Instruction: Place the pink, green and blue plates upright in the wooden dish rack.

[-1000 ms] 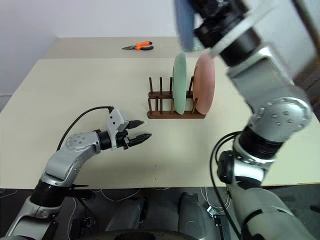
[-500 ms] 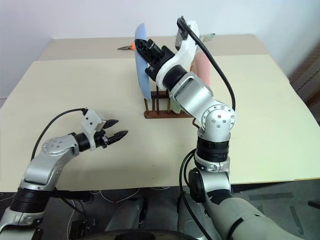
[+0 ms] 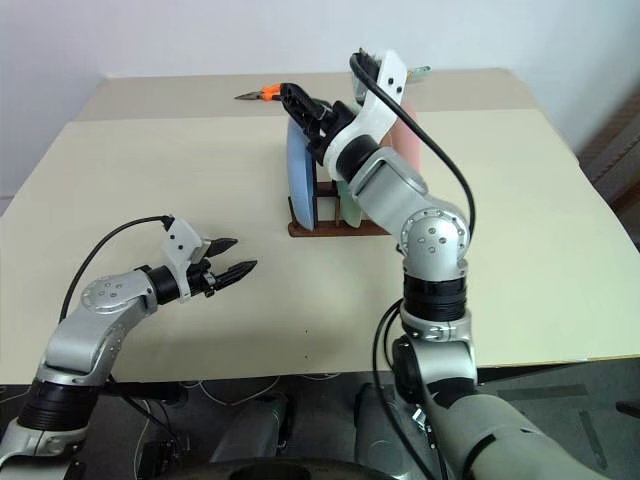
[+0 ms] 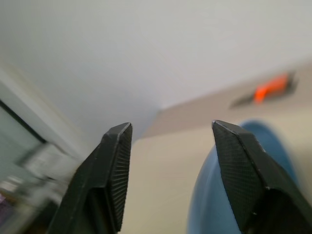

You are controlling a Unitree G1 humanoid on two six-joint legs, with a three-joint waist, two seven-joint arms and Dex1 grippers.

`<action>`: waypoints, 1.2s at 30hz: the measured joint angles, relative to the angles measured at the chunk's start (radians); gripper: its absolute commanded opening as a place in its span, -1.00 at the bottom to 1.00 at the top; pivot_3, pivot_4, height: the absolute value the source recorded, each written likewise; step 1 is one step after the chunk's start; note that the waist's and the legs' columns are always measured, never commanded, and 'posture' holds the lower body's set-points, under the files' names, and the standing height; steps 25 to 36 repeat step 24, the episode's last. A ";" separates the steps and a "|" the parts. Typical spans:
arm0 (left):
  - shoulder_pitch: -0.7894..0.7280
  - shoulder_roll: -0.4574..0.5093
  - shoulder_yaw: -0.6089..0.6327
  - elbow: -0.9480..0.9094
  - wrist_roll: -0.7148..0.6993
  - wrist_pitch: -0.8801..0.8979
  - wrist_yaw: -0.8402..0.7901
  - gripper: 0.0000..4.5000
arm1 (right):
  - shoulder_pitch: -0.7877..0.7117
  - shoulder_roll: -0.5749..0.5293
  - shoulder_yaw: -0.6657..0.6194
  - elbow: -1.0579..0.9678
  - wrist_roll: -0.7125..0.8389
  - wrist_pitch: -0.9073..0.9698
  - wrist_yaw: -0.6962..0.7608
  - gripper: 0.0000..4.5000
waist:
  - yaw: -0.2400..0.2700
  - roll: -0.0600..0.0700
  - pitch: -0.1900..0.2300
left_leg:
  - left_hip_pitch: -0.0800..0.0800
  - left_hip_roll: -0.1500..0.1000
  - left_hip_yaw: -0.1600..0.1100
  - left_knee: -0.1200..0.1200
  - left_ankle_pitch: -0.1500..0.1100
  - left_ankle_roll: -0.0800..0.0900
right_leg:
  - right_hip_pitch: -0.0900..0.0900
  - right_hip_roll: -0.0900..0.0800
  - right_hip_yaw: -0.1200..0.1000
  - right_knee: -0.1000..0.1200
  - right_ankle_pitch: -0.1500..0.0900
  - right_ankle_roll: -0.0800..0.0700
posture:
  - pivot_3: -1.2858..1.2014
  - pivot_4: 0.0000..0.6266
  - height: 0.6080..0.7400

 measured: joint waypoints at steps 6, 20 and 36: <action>-0.013 0.001 0.010 -0.022 -0.025 0.015 -0.006 0.39 | 0.060 -0.344 -0.061 -0.223 -0.080 -0.061 0.344 0.04 | 0.010 -0.003 -0.002 | 0.000 0.000 -0.001 0.000 0.000 0.000 | 0.004 0.000 -0.001 -0.004 -0.001 0.001 | 0.03 -0.52 1.00; 0.019 0.017 0.051 0.063 0.033 -0.058 0.046 0.39 | 0.886 -0.644 -0.329 -0.023 -0.401 -0.231 0.768 0.98 | 0.004 -0.002 -0.002 | 0.004 0.001 0.005 0.002 -0.001 0.002 | 0.008 -0.002 0.001 -0.006 -0.005 0.001 | 0.03 -0.52 1.00; 0.028 0.002 0.062 0.125 0.056 -0.108 0.075 0.39 | 0.860 -0.604 -0.228 0.099 -0.537 -0.349 0.774 0.98 | 0.008 -0.002 -0.002 | 0.003 0.000 0.004 0.002 -0.001 0.002 | 0.008 -0.002 0.001 -0.006 -0.004 0.000 | 0.03 -0.52 1.00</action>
